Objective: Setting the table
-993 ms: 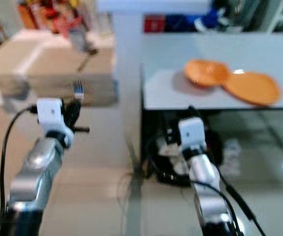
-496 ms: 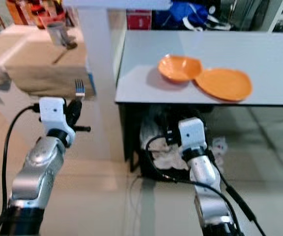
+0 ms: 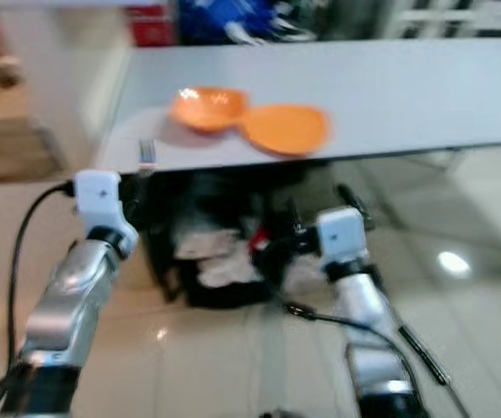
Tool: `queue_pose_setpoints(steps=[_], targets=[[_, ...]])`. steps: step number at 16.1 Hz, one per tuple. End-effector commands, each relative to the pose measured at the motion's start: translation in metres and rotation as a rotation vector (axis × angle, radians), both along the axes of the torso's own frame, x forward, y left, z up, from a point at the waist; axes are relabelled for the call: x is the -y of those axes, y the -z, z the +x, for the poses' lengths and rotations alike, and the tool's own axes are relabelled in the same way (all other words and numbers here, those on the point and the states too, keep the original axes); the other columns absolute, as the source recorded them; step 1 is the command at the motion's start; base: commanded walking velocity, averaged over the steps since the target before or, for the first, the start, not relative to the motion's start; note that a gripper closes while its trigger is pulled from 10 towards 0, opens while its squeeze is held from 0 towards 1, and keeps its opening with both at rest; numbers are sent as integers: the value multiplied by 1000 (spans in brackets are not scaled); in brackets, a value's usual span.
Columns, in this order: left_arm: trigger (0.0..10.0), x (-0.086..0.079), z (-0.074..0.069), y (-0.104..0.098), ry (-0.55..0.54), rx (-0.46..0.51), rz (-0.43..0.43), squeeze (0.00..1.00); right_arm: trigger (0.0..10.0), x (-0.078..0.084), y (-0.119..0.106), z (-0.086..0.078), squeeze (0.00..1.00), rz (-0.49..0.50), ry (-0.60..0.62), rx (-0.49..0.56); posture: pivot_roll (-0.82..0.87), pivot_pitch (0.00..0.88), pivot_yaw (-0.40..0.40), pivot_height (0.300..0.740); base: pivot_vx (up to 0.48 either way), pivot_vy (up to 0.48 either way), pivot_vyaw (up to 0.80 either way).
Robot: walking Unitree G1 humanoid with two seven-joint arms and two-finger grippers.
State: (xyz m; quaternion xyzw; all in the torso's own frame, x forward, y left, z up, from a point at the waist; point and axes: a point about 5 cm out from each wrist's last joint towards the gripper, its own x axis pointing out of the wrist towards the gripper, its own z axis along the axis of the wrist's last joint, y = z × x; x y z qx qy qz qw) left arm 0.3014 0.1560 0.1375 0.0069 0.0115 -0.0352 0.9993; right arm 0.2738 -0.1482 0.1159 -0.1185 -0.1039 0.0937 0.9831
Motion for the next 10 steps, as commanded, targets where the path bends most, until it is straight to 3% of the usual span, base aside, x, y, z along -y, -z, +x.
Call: queue_pose_setpoints(steps=[1, 5, 10], targets=[[0, 0, 3, -8, -14, 34, 4, 0, 10000, 2, -3, 1, 0, -18, 2, 9, -94, 0, 63, 740, 255, -401, 0], [0, -6, 7, -9, -80, 36, -9, 0, 10000, 3, -2, -1, 4, -20, 3, 7, -99, 0, 65, 740, 278, -386, 0], [0, -10, 11, -12, -110, 50, -17, 0, 10000, 3, -1, -2, 4, -20, 3, 5, -101, 0, 66, 740, 0, 0, 0]])
